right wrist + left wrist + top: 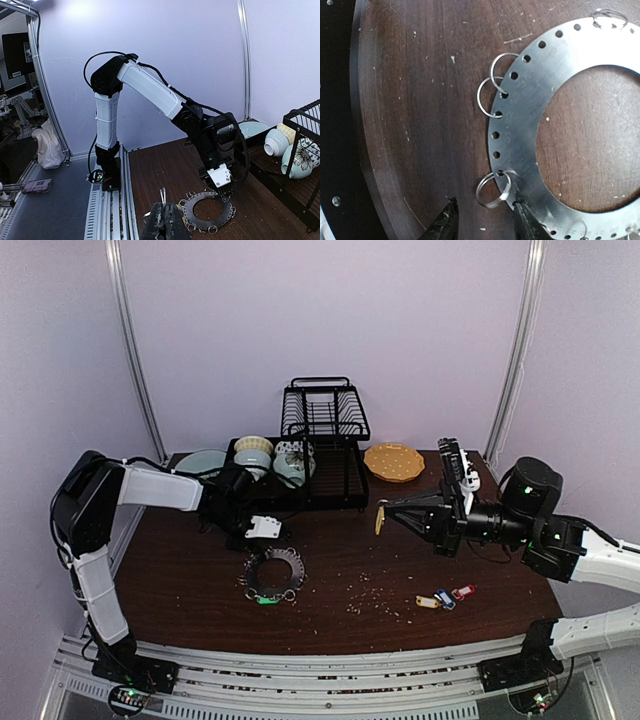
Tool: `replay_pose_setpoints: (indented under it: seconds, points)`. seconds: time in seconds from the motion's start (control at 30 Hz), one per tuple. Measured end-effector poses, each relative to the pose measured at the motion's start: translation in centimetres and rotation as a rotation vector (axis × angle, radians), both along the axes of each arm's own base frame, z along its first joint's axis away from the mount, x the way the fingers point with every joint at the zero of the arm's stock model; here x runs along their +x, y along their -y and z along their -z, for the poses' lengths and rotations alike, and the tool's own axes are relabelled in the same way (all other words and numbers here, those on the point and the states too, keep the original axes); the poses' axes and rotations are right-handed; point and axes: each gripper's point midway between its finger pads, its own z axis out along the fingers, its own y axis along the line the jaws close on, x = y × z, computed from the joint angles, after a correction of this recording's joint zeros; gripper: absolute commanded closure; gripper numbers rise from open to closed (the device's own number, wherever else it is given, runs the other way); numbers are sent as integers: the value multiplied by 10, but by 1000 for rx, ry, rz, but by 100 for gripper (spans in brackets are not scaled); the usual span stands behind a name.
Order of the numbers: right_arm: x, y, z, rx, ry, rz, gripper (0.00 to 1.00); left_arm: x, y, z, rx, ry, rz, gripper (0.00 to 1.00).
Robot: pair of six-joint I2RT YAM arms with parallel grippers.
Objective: Put the keys on the keyring
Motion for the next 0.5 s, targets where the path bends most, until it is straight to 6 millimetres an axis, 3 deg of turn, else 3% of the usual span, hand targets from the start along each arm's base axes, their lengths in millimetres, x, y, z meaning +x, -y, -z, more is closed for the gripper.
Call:
replay_pose_setpoints:
  seconds: [0.27,0.5]
  points:
    - [1,-1,3,-5,-5,1,100,6,15,3,-3,45,27,60]
    - [2,-1,4,-7,-6,1,100,-1,32,2,-5,24,70,63]
